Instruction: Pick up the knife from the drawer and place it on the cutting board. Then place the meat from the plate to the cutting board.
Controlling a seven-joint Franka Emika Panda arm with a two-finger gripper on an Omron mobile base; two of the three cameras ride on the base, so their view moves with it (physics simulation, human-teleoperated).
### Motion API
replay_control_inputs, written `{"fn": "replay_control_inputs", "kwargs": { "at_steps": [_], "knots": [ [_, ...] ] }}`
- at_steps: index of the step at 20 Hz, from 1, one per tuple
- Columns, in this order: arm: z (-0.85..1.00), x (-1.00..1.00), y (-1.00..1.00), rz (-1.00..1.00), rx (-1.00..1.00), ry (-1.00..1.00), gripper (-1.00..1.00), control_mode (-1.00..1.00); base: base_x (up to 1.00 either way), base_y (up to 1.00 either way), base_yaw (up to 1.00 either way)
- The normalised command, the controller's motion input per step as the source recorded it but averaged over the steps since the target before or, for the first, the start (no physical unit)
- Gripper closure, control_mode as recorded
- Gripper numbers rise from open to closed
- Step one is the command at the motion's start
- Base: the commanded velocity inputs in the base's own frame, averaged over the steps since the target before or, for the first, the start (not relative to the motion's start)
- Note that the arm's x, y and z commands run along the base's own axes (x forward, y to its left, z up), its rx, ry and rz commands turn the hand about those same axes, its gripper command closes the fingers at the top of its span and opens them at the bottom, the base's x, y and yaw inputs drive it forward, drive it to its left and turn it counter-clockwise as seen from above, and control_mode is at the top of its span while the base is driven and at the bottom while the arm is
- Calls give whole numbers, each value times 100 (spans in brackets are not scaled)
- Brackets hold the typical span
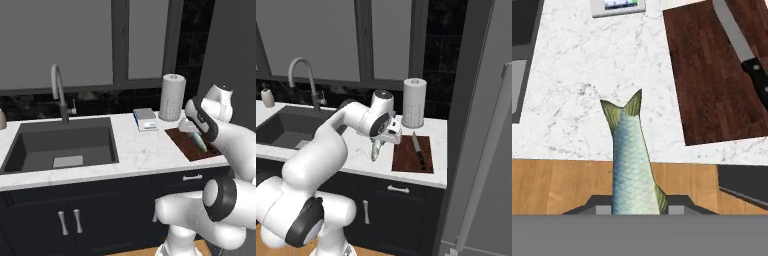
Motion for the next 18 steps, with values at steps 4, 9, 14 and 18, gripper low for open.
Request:
{"fn": "replay_control_inputs", "kwargs": {
  "at_steps": [4, 9, 14, 18],
  "knots": [
    [-44, 49, -40, 15, -9, 0, 100, -100, 0, 0, 0],
    [-30, 31, -33, 14, -3, 0, 100, -100, 0, 0, 0],
    [-26, 30, -20, 3, 0, 0, 100, -100, 0, 0, 0],
    [-34, 55, -6, 0, 0, 0, 100, -100, 0, 0, 0]
  ]
}}
